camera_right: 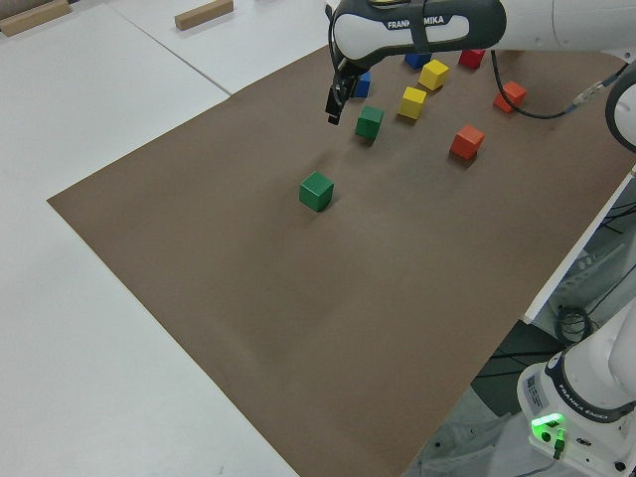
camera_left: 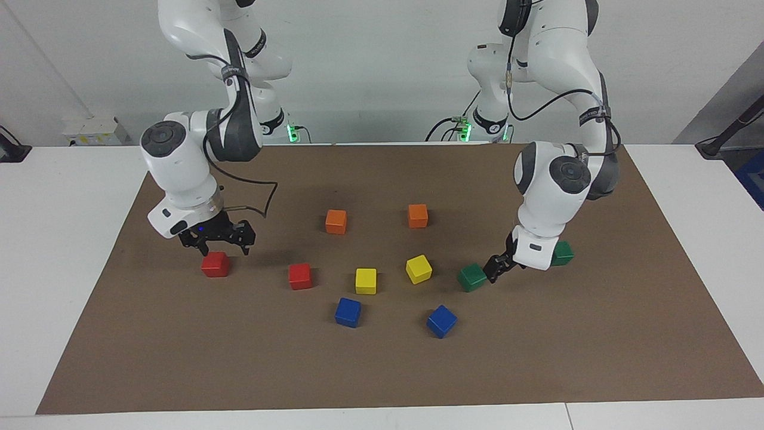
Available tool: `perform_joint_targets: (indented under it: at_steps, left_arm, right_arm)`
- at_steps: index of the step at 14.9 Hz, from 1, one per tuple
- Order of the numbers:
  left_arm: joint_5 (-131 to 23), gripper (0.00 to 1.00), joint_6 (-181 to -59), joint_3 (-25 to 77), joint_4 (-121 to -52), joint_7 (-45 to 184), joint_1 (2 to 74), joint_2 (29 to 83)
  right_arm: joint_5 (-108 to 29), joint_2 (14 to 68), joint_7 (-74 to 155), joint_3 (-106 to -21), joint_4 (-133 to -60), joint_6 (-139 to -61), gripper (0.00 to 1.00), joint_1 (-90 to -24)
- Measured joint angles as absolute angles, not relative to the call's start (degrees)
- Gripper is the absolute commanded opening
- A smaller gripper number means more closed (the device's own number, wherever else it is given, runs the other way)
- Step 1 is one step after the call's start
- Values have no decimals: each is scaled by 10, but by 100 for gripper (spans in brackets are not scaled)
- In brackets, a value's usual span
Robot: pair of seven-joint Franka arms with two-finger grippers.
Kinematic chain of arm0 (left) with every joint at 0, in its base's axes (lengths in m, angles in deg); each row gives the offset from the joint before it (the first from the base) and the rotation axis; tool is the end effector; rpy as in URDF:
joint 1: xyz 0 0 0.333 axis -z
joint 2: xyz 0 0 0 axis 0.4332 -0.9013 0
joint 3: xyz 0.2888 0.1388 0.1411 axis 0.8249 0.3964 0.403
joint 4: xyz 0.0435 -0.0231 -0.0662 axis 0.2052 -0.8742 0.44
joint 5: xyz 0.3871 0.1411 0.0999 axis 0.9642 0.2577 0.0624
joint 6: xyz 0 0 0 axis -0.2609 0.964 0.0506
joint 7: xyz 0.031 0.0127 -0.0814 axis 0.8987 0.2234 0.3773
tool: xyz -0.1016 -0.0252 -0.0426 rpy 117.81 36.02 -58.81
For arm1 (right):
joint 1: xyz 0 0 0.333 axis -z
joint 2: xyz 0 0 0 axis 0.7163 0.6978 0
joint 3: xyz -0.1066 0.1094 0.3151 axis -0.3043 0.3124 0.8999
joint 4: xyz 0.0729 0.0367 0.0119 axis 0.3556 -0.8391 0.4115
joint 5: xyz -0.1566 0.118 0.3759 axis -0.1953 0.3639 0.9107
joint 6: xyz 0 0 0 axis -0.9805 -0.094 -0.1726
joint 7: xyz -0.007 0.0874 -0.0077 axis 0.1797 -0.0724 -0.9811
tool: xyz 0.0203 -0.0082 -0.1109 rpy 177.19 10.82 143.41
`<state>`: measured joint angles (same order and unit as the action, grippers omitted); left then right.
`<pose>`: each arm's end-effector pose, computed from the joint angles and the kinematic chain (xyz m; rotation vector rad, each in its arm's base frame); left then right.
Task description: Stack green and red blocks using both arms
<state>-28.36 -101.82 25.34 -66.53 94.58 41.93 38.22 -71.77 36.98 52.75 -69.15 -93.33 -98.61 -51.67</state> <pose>0.6982 -0.2420 0.3791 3.0444 0.5728 0.0630 0.6571 0.0829 0.4801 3.1231 0.1086 0.1253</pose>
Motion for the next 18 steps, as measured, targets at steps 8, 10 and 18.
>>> perform_joint_targets:
  at_steps: [8, 10, 18]
  left_arm:
    - [-237, 100, -1043, 254, -698, 952, 429, 369]
    - [-247, 100, -1059, 253, -718, 957, 433, 370]
    - [-271, 100, -1104, 252, -757, 969, 436, 375]
  right_arm:
    - [-718, 450, 571, -691, -889, -1017, 100, -584]
    - [-718, 468, 574, -691, -887, -1046, 100, -585]
    - [-718, 494, 607, -691, -885, -1069, 100, -604]
